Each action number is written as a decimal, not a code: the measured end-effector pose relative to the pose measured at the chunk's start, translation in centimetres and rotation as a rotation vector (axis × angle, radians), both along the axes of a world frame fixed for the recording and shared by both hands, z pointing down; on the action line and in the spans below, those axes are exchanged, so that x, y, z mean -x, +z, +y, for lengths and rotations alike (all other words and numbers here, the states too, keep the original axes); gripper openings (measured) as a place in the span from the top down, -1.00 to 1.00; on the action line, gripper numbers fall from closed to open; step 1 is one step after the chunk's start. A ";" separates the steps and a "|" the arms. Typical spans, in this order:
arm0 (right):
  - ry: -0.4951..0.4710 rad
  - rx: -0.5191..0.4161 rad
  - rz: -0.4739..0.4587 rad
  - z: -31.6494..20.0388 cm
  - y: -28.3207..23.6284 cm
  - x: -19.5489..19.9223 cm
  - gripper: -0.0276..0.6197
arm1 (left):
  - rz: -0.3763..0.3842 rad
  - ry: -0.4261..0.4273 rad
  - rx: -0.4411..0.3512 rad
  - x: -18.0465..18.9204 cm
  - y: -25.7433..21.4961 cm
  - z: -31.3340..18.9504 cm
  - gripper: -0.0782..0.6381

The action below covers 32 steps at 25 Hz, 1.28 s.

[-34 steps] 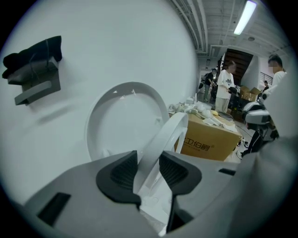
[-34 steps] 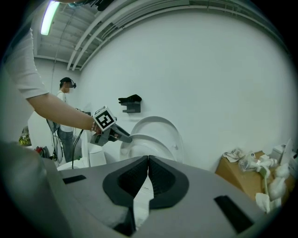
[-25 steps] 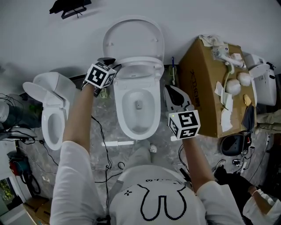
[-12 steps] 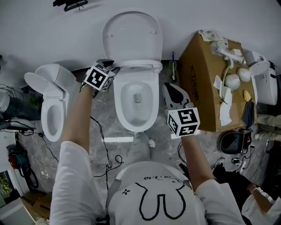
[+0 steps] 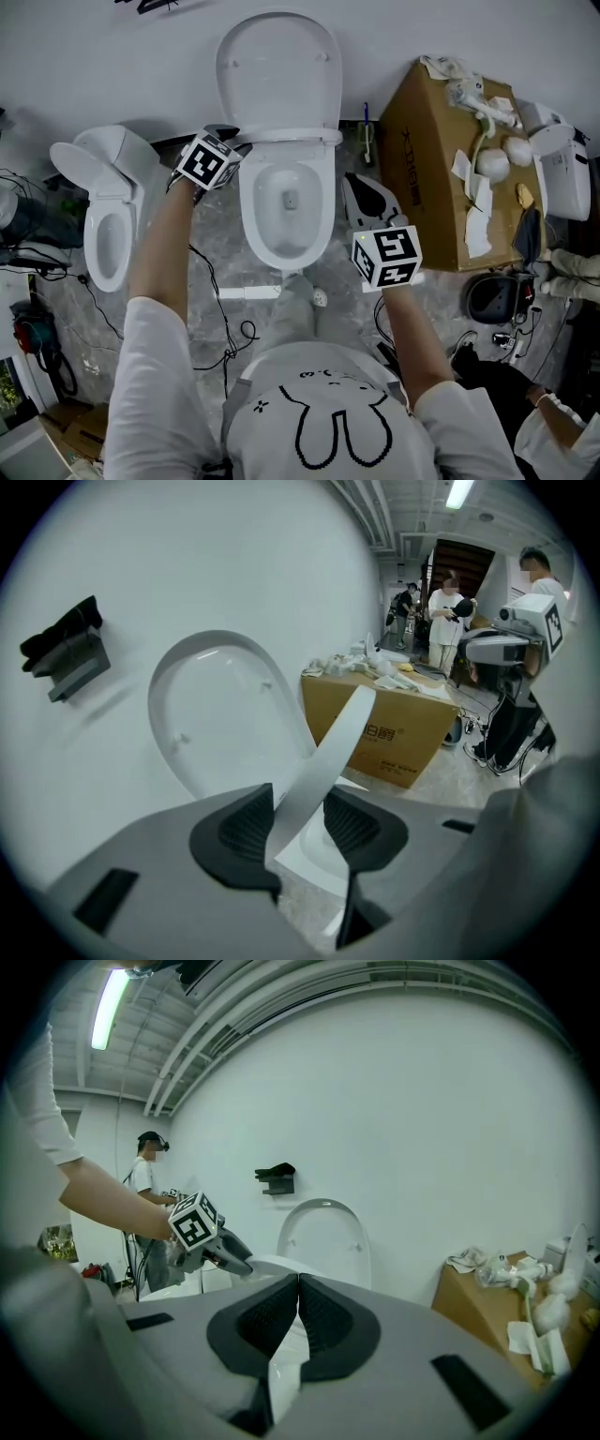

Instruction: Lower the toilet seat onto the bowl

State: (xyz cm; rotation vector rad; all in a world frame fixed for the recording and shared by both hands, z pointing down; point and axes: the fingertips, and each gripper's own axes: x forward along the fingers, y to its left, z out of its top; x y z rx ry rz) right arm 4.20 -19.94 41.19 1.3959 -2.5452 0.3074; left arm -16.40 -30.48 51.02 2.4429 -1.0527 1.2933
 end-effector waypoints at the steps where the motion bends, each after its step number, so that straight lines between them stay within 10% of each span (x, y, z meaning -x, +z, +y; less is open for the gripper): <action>1: 0.000 0.002 0.000 0.2 0.1 -0.1 0.83 | 0.000 0.002 -0.003 -0.2 0.0 0.2 0.31; 23: 0.009 0.060 -0.008 4.8 3.2 0.1 0.83 | -0.105 0.113 0.045 -0.6 3.6 7.4 0.27; 32: 0.055 0.087 -0.016 4.9 3.5 1.0 0.83 | 0.021 0.180 0.165 -1.4 4.5 9.7 0.16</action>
